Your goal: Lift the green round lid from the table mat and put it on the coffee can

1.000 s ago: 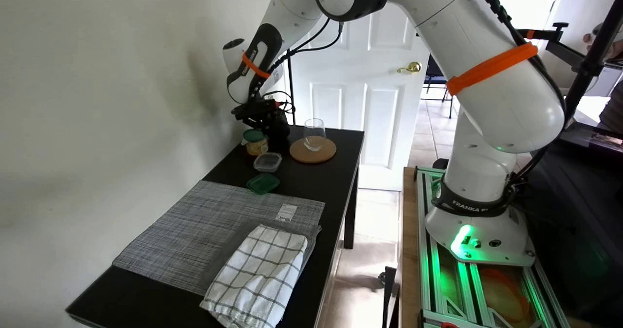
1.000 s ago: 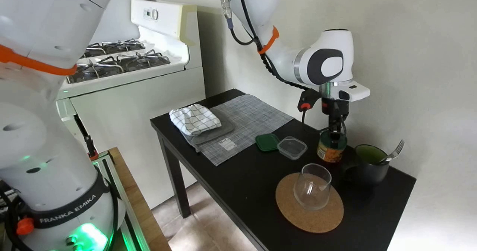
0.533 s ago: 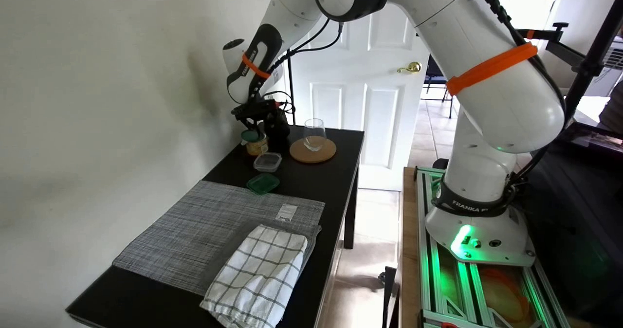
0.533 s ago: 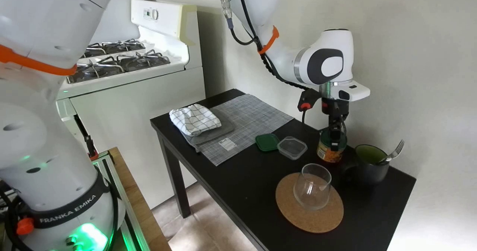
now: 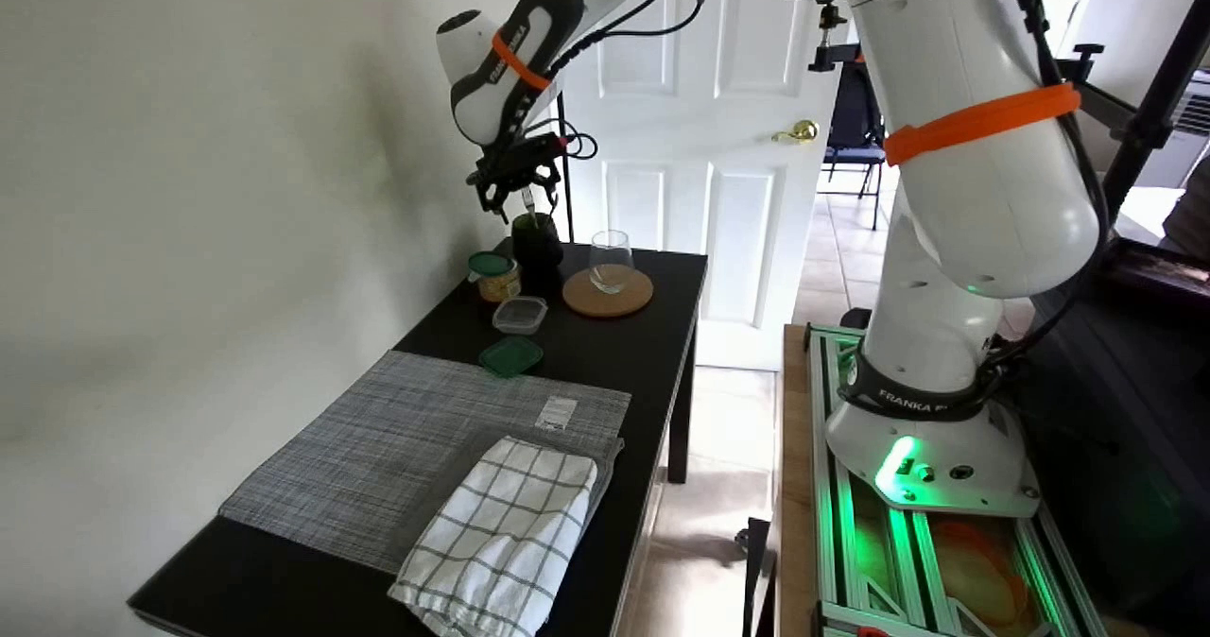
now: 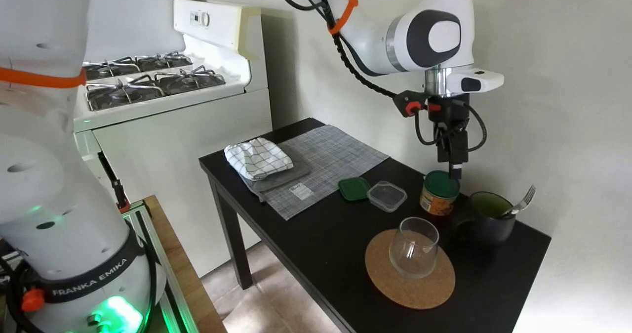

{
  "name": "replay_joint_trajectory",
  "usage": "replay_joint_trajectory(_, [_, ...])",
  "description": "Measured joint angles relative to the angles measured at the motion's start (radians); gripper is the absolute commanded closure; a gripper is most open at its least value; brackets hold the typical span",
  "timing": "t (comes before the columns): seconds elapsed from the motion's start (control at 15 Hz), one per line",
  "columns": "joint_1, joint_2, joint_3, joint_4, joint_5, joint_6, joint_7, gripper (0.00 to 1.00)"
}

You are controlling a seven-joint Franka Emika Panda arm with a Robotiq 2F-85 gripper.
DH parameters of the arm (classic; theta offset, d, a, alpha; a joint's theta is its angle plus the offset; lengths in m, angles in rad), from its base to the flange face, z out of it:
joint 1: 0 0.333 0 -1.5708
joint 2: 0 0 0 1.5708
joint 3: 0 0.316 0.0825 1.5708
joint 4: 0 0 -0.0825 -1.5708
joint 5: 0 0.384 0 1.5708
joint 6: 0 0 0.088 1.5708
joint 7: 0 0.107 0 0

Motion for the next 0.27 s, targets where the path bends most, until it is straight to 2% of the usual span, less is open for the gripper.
replay_joint_trajectory(0.27, [-0.022, -0.176, 0.051, -0.145, 0.007, 0.004, -0.207, 0.00])
